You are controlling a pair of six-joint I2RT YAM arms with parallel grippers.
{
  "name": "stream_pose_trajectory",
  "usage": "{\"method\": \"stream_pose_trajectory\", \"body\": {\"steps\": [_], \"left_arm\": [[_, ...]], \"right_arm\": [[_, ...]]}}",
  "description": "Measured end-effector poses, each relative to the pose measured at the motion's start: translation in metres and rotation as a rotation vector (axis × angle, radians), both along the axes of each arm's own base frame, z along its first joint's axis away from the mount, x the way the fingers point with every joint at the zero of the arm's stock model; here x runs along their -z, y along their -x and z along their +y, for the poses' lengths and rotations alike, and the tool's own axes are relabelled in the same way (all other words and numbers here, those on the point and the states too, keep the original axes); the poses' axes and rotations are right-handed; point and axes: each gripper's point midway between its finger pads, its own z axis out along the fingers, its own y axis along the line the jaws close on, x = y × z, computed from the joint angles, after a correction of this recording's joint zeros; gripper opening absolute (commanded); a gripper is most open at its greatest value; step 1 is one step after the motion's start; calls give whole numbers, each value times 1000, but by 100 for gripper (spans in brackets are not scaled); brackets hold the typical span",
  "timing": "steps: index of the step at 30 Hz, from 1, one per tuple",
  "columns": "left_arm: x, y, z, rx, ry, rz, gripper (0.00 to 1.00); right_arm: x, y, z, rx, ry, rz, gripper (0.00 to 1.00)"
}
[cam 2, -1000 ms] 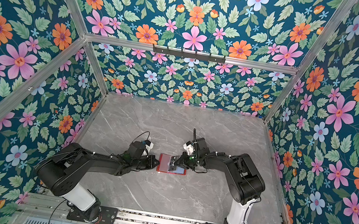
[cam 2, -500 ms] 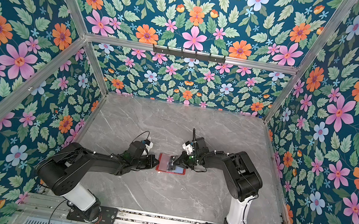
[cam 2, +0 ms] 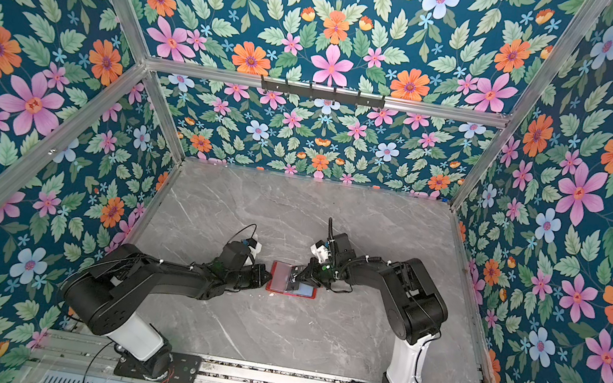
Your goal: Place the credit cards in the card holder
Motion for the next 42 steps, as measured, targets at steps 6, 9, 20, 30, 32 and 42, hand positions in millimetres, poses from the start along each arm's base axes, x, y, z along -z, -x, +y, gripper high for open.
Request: {"method": "stream_pose_trajectory", "body": {"steps": [6, 9, 20, 30, 32, 42], "left_arm": [[0, -2, 1, -14, -14, -9, 0], [1, -3, 2, -25, -19, -10, 0], [1, -4, 4, -58, -19, -6, 0], [1, -1, 4, -52, -40, -7, 0], [2, 1, 5, -55, -47, -8, 0], [6, 2, 9, -84, -48, 3, 0]], "right_arm": [[1, 0, 1, -6, 1, 4, 1], [1, 0, 2, -12, 1, -2, 2], [0, 3, 3, -23, 21, -5, 0], [-1, 4, 7, -24, -14, -1, 1], [-2, 5, 9, -26, -29, -3, 0], [-7, 6, 12, -25, -65, -1, 0]]}}
